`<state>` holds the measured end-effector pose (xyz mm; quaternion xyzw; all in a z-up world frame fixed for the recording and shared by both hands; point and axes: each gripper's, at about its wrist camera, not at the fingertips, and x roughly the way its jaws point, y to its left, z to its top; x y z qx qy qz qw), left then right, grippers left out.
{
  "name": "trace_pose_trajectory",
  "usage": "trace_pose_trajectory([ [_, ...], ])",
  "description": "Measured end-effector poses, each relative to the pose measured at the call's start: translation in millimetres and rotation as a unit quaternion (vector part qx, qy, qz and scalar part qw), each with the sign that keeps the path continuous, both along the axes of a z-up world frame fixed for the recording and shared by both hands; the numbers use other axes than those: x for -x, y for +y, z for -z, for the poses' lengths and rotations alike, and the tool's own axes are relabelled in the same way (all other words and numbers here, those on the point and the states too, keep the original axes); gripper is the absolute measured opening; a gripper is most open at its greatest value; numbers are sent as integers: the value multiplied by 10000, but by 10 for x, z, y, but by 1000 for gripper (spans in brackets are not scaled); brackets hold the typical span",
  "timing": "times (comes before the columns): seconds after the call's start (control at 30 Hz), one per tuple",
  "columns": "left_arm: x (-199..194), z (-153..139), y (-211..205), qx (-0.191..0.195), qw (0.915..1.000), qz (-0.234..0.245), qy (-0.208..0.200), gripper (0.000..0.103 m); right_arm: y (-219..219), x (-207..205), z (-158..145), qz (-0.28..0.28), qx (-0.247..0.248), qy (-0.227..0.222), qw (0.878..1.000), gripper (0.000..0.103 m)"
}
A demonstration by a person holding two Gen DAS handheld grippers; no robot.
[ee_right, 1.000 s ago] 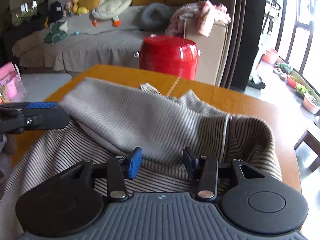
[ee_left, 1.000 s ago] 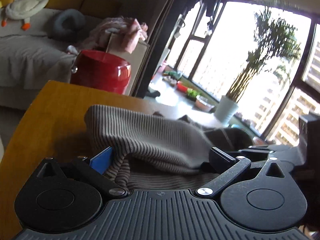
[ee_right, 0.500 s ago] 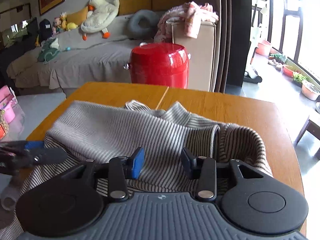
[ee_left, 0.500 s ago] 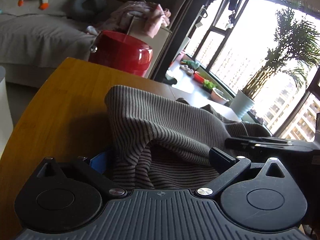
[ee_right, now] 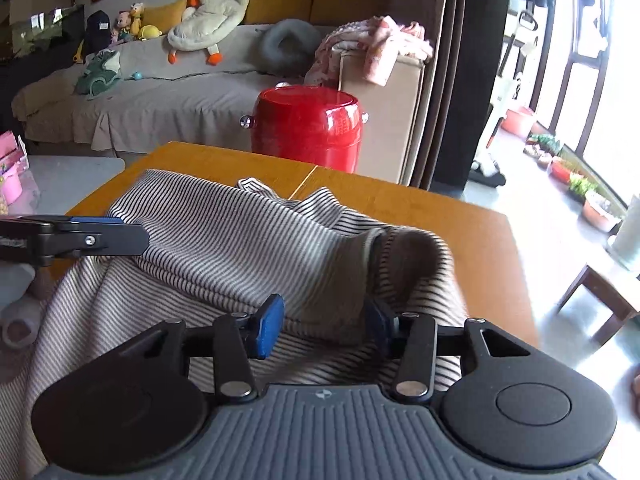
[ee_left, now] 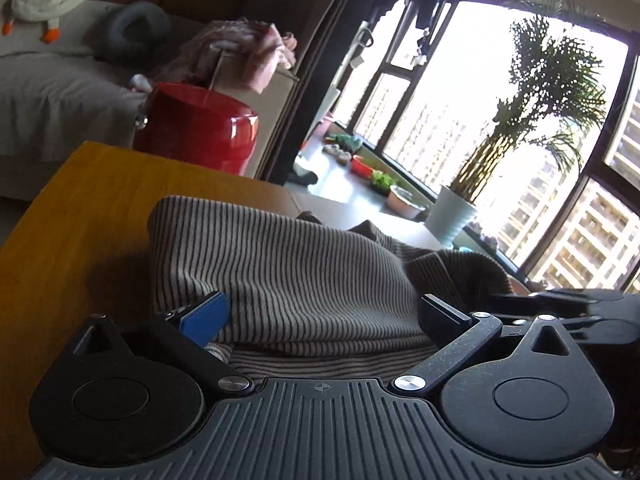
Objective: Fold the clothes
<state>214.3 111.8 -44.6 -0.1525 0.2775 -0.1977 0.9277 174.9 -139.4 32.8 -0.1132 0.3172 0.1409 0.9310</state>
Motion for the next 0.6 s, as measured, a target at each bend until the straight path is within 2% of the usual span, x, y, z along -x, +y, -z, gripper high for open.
trace_pose_trajectory([
  [0.1,35,-9,-57,-213,9998,-21,-54,103,-196,504,-244,-135,487,-102,9987,51],
  [0.2,46,-10,-55,-203,9998,-39,-56,103,-278,1006,-350,-317,783,62,9964,53],
  [0.33,47,-14,-51,-178,9998,-58,-62,103,-190,1500,-162,-700,688,595,9934,54],
  [0.4,51,-17,-63,-198,9998,-68,-67,103,-52,1622,21,-929,819,652,9902,55],
  [0.5,66,-16,-68,-222,9997,-78,-82,103,135,1621,269,-967,720,756,9898,58],
  [0.53,69,-15,-62,-205,9997,-82,-84,103,171,1612,295,-932,702,620,9912,57],
  [0.57,72,-15,-54,-184,9998,-86,-85,103,171,1574,263,-841,719,536,9924,50],
  [0.6,74,-14,-45,-157,9998,-87,-82,103,160,1525,214,-733,744,483,9934,15],
])
